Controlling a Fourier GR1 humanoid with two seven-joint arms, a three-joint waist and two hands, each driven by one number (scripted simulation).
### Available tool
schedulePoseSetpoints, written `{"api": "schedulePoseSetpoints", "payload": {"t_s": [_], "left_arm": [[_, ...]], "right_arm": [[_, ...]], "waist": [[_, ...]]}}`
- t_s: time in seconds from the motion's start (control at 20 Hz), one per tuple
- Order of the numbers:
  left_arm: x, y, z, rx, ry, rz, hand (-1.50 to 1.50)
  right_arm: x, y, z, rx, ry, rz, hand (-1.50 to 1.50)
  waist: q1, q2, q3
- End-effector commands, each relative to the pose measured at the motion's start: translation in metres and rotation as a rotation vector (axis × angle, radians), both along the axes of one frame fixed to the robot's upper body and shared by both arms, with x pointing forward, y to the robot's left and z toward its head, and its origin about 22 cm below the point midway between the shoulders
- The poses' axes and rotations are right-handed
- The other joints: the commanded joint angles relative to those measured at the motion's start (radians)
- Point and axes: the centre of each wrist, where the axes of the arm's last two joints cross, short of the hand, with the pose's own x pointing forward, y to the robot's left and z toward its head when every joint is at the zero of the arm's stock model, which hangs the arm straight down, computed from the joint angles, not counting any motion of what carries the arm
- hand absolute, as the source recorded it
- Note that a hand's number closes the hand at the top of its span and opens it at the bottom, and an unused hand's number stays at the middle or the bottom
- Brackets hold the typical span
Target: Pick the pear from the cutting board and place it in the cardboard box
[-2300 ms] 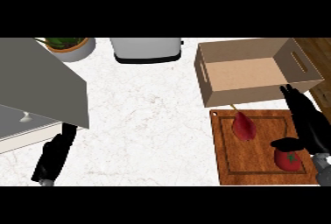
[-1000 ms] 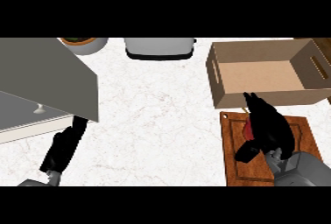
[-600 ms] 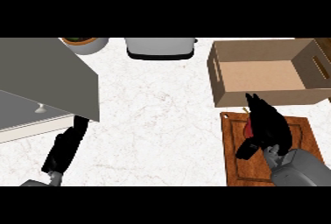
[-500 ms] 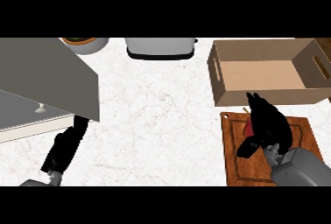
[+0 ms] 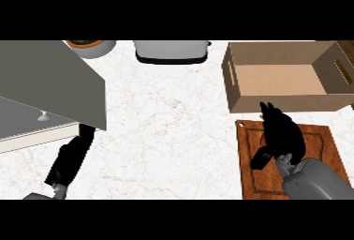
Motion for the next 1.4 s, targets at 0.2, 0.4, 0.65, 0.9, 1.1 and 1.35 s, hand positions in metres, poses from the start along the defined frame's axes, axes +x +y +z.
{"api": "schedulePoseSetpoints", "payload": {"t_s": [0.2,0.4,0.65,0.9,1.1,1.35], "left_arm": [[0.033,-0.047,0.042,-0.089,-0.226,-0.162,0.0],[0.034,-0.053,0.044,-0.088,-0.225,-0.166,0.0],[0.041,-0.052,0.046,-0.085,-0.232,-0.146,0.0],[0.037,-0.055,0.039,-0.09,-0.228,-0.156,0.0],[0.039,-0.046,0.052,-0.084,-0.223,-0.158,0.0],[0.041,-0.045,0.05,-0.104,-0.229,-0.16,0.0]], "right_arm": [[0.005,-0.003,-0.012,-0.017,0.075,-0.047,-1.5],[0.004,-0.006,-0.024,-0.008,0.081,-0.058,-1.5],[0.003,-0.005,-0.038,-0.029,0.101,-0.05,-1.5],[0.001,-0.003,-0.058,-0.075,0.123,-0.071,-1.5],[0.008,-0.023,-0.046,-0.088,0.134,-0.049,-1.5],[0.004,-0.018,-0.062,-0.092,0.144,-0.031,1.5]], "waist": [[-0.012,-0.006,0.01],[-0.019,-0.007,0.01],[-0.022,-0.004,0.01],[-0.017,-0.003,0.01],[-0.021,-0.007,0.01],[-0.017,-0.005,0.01]]}}
